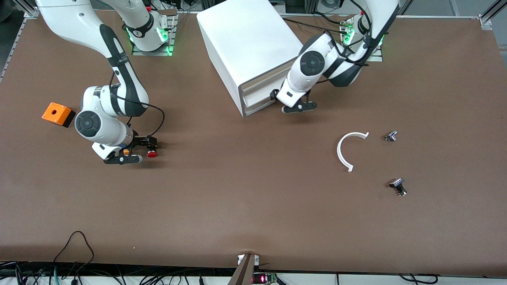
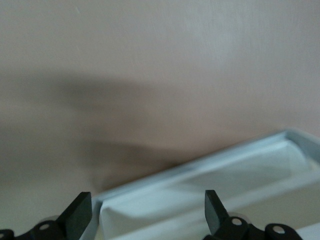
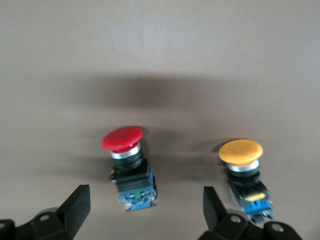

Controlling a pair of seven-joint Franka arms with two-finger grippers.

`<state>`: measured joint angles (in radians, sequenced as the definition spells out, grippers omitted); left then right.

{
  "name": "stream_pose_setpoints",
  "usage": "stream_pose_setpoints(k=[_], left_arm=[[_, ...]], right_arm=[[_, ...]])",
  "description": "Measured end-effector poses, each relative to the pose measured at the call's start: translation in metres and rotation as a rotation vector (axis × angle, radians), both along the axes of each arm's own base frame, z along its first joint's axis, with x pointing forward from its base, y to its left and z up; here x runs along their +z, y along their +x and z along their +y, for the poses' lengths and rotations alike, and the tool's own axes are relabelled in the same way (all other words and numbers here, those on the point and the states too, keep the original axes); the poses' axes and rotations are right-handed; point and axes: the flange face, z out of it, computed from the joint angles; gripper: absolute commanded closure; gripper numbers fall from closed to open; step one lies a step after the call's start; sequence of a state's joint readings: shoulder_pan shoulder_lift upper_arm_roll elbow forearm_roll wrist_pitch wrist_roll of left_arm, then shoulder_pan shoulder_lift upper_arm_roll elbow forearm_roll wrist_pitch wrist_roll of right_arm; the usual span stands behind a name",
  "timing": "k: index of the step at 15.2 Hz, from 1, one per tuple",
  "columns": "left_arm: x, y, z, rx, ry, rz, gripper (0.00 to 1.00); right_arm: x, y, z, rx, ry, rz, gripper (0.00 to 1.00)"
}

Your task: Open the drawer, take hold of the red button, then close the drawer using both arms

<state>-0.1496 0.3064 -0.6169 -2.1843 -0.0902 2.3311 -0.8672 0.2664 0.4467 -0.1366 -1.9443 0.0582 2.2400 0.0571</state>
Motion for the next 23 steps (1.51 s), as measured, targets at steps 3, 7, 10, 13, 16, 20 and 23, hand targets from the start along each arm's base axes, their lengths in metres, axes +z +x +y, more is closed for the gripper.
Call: stream_pose_setpoints(k=[3,7,10,13,16,20,23], left_arm=[[0.000,-0.014,-0.008,-0.035,0.017,0.031,0.01],[0.001,-0.014,-0.005,-0.037,0.035,0.054,0.01],[0.003,-0.001,0.004,-0.009,0.036,0.049,0.01],[0.022,0.071,0.050,0.146,-0.017,-0.061,0.01],[0.059,0.134,0.106,0.292,-0.082,-0.212,0.01],[0.097,0.183,0.184,0.187,-0.088,-0.363,0.01],[0.129,0.210,0.259,-0.045,-0.047,-0.396,0.01]], right_arm=[[0.056,0.024,0.010,-0.015,0.002,0.032,0.00],[0.119,0.038,0.017,-0.026,0.033,0.042,0.00],[0.155,0.047,0.010,-0.043,0.050,-0.004,0.00],[0.192,0.054,-0.002,-0.051,0.036,-0.039,0.00],[0.234,0.056,-0.028,-0.064,-0.020,-0.066,0.00],[0.292,0.042,-0.093,-0.154,-0.018,-0.115,0.00],[0.324,0.022,-0.129,-0.203,-0.010,-0.120,0.00]])
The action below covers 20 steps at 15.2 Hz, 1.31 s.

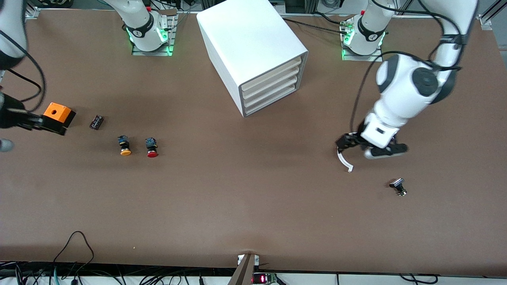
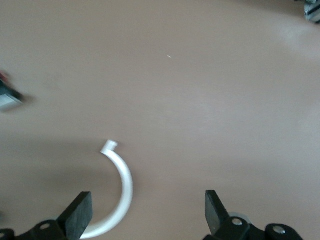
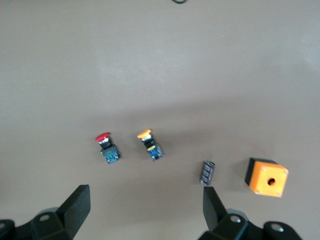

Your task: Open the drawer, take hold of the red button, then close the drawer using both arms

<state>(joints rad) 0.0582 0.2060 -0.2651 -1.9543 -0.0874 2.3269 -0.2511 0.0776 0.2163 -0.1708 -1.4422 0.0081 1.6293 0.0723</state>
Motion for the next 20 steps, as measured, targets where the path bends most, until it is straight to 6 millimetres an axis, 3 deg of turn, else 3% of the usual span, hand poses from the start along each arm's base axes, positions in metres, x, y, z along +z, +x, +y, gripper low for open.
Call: stream_pose_setpoints(k=[3,5,8,10,12,20], left_arm=[[0.058,0.011,0.063,-0.179,0.057,0.023,0.01],[0.098,0.005,0.092,-0.283,0.080,0.034,0.01],[0.150,-0.023,0.116,-0.371,0.149,0.070,0.01],[0.175,-0.042,0.119,-0.386,0.198,0.092,0.01],[0.185,-0.052,0.121,-0.387,0.215,0.109,0.01],[0.174,-0.054,0.124,-0.367,0.203,0.170,0.01]], right_arm=[[0.007,-0.007,0.005,0.011,0.007,-0.006,0.00],[0.010,-0.009,0.013,0.025,0.010,-0.010,0.00],[0.022,-0.014,0.015,0.079,0.013,-0.029,0.00],[0.029,-0.019,0.014,0.120,0.015,-0.032,0.00],[0.032,-0.026,0.013,0.126,0.021,-0.003,0.00],[0.017,-0.061,0.009,0.136,0.042,0.050,0.00]])
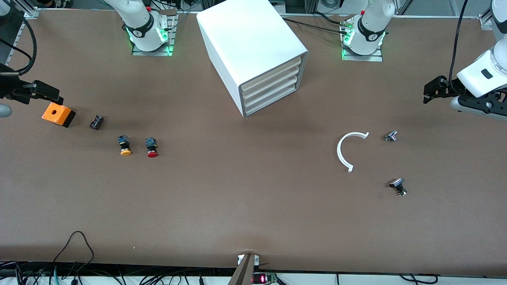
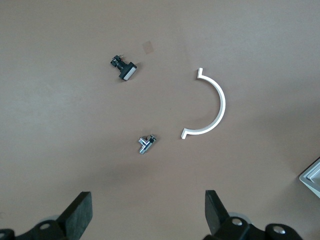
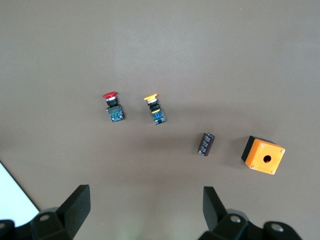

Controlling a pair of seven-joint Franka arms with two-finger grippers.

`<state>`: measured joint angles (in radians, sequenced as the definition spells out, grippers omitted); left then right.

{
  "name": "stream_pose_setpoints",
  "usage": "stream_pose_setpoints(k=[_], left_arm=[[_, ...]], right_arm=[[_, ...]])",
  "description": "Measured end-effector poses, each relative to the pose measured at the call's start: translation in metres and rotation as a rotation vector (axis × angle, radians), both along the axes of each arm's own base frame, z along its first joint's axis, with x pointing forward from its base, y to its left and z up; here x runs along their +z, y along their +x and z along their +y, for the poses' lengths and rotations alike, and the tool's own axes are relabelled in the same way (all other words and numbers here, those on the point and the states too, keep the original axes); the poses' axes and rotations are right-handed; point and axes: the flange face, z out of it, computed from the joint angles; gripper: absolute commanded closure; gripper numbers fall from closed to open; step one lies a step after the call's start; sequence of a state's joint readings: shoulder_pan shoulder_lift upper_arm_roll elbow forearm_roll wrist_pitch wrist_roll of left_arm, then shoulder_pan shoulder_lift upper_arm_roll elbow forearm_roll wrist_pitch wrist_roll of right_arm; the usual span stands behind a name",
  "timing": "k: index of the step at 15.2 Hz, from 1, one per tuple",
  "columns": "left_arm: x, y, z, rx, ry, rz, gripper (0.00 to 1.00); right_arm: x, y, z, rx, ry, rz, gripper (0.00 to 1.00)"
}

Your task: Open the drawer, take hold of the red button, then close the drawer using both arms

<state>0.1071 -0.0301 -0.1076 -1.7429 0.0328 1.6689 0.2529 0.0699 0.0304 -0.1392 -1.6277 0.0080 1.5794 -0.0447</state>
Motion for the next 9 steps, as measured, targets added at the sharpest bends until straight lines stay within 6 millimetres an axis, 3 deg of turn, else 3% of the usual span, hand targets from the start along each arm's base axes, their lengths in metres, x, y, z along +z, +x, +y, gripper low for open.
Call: stream_pose_setpoints(k=[3,9], left_arm=[[-0.0003,-0.0010,-0.0004,0.024,0.001,0.008,0.01],[0.0014,-0.0029,-0.0029,0.066,0.004,0.021,0.01]], right_arm=[[-0.0047,-0.0142,-0.0018,-0.003,0.007,-0.003,0.00],[-0.0082,-0.0128,-0.0024,-0.004,0.006,-0.017,0.00]])
